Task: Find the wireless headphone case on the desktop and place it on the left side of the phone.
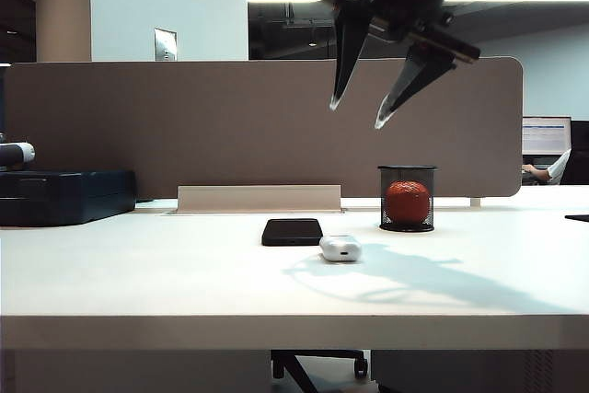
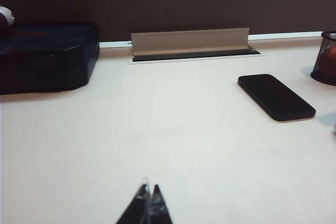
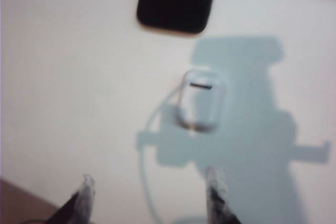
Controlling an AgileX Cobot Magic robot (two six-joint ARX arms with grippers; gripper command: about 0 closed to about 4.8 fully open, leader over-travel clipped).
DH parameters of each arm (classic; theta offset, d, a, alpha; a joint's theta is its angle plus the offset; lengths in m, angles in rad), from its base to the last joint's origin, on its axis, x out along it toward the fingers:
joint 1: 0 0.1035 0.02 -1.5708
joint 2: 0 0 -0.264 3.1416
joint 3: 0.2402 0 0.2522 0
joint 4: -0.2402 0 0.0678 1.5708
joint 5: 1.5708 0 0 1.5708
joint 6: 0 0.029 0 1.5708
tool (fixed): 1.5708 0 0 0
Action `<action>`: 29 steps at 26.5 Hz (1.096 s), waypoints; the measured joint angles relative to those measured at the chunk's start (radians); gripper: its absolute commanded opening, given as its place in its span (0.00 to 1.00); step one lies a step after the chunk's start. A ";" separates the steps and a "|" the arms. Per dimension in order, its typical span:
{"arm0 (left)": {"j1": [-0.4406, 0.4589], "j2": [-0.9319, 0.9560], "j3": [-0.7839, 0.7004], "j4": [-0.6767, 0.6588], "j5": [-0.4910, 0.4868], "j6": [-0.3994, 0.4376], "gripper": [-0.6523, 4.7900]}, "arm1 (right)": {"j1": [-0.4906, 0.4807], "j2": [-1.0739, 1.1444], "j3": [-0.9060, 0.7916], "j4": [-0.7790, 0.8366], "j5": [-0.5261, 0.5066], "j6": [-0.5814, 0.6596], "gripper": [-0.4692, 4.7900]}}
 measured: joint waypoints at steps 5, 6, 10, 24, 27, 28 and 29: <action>0.000 0.000 0.000 0.000 0.000 0.000 0.11 | 0.056 0.031 -0.010 0.066 0.128 0.044 0.76; 0.000 0.000 0.000 0.000 0.000 0.000 0.11 | 0.068 0.036 -0.016 0.089 0.145 0.050 0.76; 0.000 0.000 0.000 0.000 0.000 0.000 0.11 | 0.096 0.077 -0.035 0.136 0.170 0.075 0.99; 0.000 0.000 0.000 0.000 0.005 0.000 0.11 | 0.115 0.259 -0.039 0.164 0.319 0.145 1.00; 0.000 0.000 0.000 0.000 0.005 0.000 0.11 | 0.115 0.269 -0.038 0.212 0.320 0.155 1.00; 0.000 0.000 0.000 0.000 0.005 0.000 0.11 | 0.115 0.272 -0.038 0.225 0.321 0.160 1.00; 0.000 0.000 0.000 0.000 0.005 0.000 0.11 | 0.115 0.278 -0.038 0.235 0.322 0.169 1.00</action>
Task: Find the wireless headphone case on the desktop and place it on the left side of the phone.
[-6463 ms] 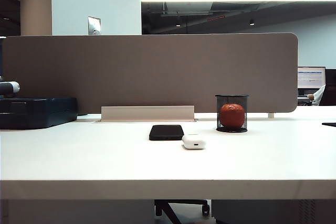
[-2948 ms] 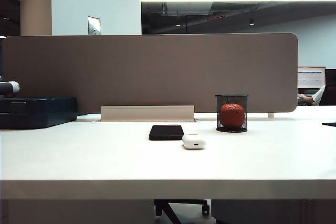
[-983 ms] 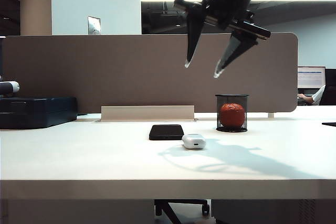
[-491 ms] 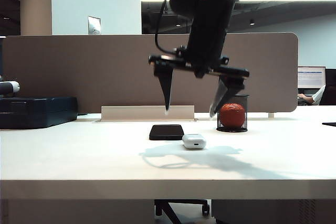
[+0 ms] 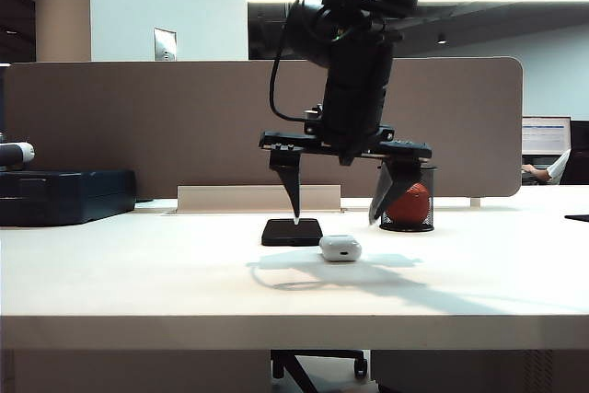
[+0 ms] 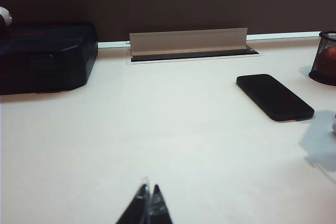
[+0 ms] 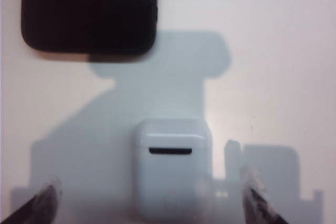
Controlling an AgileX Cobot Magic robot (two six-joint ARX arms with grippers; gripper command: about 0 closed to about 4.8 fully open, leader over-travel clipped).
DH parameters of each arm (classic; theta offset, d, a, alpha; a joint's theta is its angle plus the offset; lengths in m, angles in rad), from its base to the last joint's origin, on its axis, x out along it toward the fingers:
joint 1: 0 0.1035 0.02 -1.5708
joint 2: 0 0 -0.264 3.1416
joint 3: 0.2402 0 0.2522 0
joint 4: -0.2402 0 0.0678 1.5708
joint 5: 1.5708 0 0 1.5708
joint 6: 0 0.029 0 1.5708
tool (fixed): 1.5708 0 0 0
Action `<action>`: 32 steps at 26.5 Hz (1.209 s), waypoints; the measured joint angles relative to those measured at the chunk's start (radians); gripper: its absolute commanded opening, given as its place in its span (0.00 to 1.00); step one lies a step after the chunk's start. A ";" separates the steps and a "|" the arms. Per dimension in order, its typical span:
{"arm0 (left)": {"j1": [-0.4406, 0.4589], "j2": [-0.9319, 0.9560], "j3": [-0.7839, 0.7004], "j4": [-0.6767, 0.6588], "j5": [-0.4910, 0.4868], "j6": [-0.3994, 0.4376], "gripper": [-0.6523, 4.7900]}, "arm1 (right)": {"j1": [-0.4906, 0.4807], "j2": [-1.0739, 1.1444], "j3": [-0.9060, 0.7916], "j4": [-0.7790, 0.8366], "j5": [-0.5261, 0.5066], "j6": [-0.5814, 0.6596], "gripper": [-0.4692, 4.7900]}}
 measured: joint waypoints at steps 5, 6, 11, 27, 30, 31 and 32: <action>0.000 0.000 0.000 0.000 0.000 0.000 0.11 | 0.000 0.029 0.000 0.008 0.001 0.022 1.00; 0.000 0.000 0.000 0.000 0.000 0.000 0.11 | 0.000 0.037 0.000 0.009 0.004 0.023 1.00; 0.000 0.000 0.000 0.000 0.000 0.000 0.11 | 0.001 0.072 0.000 0.014 0.016 0.029 1.00; 0.000 0.000 0.000 0.000 0.000 0.000 0.11 | 0.000 0.087 0.000 0.050 0.029 0.031 0.88; 0.000 0.000 0.000 0.000 0.000 0.000 0.11 | -0.005 0.087 0.000 0.050 0.029 0.031 0.67; 0.000 0.000 0.000 0.000 0.000 0.000 0.11 | -0.006 0.087 0.000 0.043 0.030 0.031 0.64; 0.000 0.000 0.000 0.000 0.000 0.000 0.11 | -0.007 0.087 0.000 0.040 0.030 0.031 0.62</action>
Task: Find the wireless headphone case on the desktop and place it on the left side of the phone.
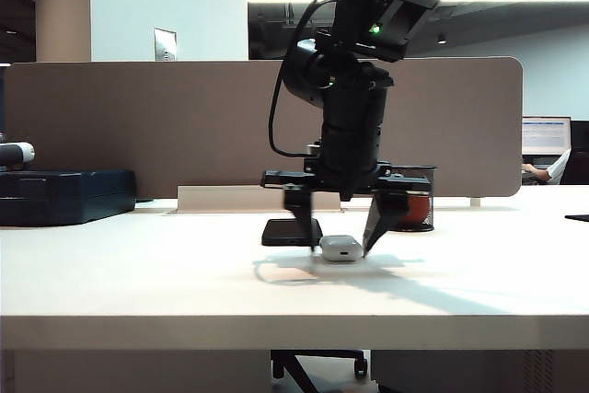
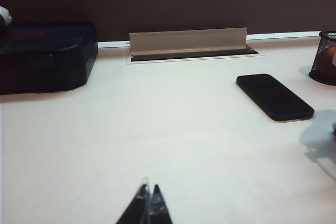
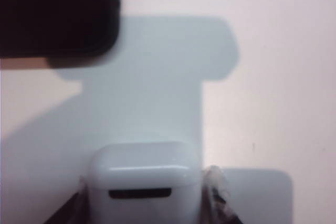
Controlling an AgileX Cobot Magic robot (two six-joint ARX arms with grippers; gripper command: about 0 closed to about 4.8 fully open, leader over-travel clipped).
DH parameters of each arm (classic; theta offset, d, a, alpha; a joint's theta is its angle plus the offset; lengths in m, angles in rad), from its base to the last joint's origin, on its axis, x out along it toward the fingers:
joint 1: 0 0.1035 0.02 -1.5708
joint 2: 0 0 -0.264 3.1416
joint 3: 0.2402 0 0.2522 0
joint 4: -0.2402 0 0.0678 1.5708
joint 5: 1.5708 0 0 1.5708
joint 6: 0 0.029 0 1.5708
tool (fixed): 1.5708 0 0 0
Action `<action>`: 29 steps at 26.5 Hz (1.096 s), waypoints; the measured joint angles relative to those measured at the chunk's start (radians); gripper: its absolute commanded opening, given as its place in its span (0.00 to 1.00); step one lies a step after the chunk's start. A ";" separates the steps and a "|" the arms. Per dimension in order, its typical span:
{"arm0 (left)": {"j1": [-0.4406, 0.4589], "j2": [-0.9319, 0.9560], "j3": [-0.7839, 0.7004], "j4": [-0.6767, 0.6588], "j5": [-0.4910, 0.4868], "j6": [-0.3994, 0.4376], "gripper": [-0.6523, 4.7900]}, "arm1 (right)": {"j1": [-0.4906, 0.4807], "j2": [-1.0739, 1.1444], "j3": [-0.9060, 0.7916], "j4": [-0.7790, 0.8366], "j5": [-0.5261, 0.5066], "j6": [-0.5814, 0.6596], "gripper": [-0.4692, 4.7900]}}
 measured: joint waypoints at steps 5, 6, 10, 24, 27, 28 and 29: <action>0.000 0.000 0.000 0.000 0.000 0.000 0.11 | 0.000 0.000 0.000 0.000 0.000 0.001 0.56; 0.000 0.000 0.000 0.000 0.000 0.000 0.11 | 0.000 0.000 0.000 0.000 0.000 0.001 0.53; 0.000 0.000 0.000 0.000 0.000 0.000 0.11 | 0.000 0.000 0.001 0.000 0.000 0.001 0.48; 0.000 0.000 0.000 0.000 0.000 0.000 0.11 | 0.000 0.000 0.005 -0.017 -0.003 0.000 0.46; 0.000 0.000 0.000 0.000 0.000 0.000 0.11 | 0.000 0.000 0.005 -0.018 -0.010 -0.002 0.46; 0.000 0.000 0.000 0.000 0.000 0.000 0.11 | 0.000 -0.001 0.006 -0.018 -0.015 -0.004 0.46; 0.000 0.000 0.000 0.000 0.000 0.000 0.11 | 0.000 -0.001 0.006 -0.019 -0.019 -0.006 0.46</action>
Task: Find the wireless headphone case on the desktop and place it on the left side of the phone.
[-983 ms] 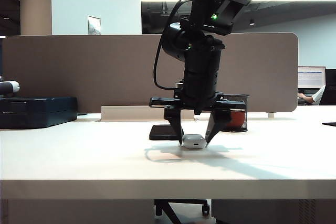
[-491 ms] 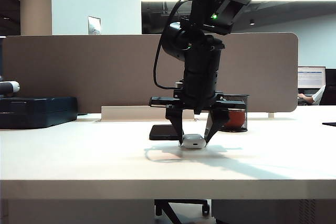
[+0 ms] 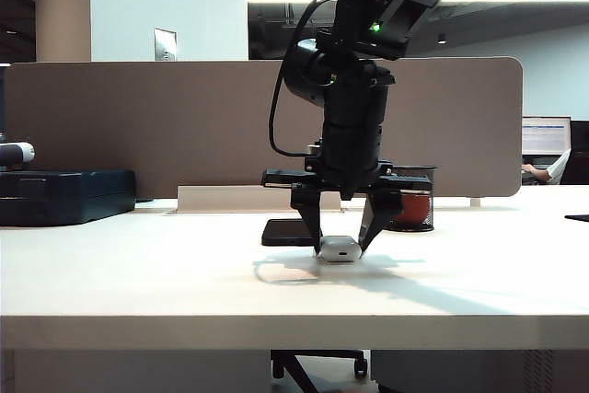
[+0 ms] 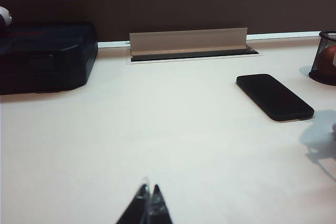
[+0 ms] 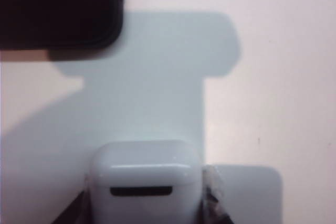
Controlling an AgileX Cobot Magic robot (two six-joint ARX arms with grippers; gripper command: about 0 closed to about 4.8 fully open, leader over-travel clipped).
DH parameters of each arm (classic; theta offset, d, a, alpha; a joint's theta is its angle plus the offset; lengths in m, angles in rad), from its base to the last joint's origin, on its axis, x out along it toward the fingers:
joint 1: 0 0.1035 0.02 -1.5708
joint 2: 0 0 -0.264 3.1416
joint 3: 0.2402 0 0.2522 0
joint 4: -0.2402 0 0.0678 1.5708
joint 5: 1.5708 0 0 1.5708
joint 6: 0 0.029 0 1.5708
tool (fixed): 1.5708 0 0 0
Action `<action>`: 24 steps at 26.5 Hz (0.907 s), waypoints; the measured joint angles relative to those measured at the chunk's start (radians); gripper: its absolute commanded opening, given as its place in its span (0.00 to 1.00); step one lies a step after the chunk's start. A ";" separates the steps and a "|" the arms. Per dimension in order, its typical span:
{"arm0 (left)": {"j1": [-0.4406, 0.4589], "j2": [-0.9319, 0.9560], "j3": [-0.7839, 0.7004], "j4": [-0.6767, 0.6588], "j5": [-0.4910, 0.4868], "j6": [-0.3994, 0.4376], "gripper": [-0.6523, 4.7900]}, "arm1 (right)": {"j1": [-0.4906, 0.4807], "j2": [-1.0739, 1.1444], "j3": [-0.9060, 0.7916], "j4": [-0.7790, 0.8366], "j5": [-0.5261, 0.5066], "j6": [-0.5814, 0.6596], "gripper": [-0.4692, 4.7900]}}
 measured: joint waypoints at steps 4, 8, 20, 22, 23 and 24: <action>0.000 0.000 0.000 0.000 0.000 0.000 0.11 | 0.000 -0.007 0.000 -0.013 -0.025 -0.016 0.46; 0.000 0.000 0.000 0.000 0.000 0.000 0.11 | 0.002 -0.042 0.002 -0.015 -0.034 -0.021 0.46; 0.000 0.000 0.000 0.000 0.000 0.000 0.11 | 0.009 -0.056 0.167 0.031 -0.127 -0.047 0.46; 0.000 0.000 0.000 0.000 0.000 0.000 0.11 | 0.010 -0.056 0.171 0.072 -0.154 -0.047 0.46; 0.000 0.000 0.000 0.000 0.000 0.000 0.11 | 0.010 -0.056 0.172 0.097 -0.165 -0.047 0.46; 0.000 0.000 0.000 0.000 0.000 0.000 0.11 | 0.011 -0.056 0.172 0.137 -0.167 -0.047 0.46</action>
